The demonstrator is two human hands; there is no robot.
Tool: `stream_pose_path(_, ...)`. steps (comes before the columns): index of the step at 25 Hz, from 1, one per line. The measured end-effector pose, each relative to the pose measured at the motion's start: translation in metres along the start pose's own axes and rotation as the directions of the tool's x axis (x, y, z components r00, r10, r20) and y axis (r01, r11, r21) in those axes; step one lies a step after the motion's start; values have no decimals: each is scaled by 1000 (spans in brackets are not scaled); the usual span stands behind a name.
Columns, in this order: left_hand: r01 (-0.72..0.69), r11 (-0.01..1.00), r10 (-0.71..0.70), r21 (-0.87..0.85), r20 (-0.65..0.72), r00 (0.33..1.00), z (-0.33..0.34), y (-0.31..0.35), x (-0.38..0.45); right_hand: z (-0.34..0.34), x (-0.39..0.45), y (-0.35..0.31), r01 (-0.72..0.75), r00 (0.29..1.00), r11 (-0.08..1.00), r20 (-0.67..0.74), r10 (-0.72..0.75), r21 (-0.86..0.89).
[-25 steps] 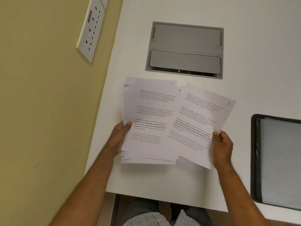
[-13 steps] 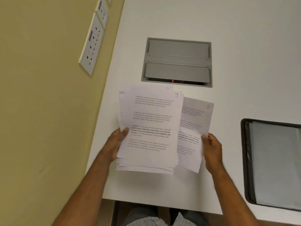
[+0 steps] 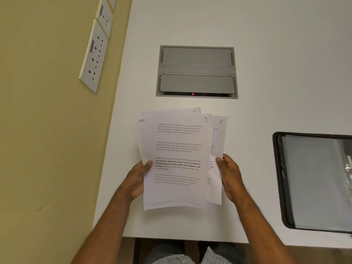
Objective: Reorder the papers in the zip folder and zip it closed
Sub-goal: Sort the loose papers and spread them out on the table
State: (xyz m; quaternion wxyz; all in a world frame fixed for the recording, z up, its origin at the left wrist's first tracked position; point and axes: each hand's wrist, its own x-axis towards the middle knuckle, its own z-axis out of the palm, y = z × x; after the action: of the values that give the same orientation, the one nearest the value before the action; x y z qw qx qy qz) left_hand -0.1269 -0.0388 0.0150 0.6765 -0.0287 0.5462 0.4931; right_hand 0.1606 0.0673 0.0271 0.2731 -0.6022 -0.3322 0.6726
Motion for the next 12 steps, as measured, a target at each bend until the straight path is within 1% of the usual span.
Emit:
stream_pose_path(3, 23, 999, -24, 26, 14, 1000, -8, -11, 7, 3, 5, 5, 7, 1000, 998, -16, -8, -61)
stream_pose_path(6, 45, 998, -45, 32, -17, 999, -13, -24, 15, 5, 15, 22, -4, 997, 993, -78, -6, -118)
stream_pose_path(10, 90, 996, -88, 27, -52, 995, -22, -39, 24, 7, 25, 48, 12, 983, 960, -175, -63, -280)
stream_pose_path(12, 109, 994, -107, 27, -59, 992, -25, -43, 26, 10, 26, 54, -13, 979, 956, -200, -48, -293)
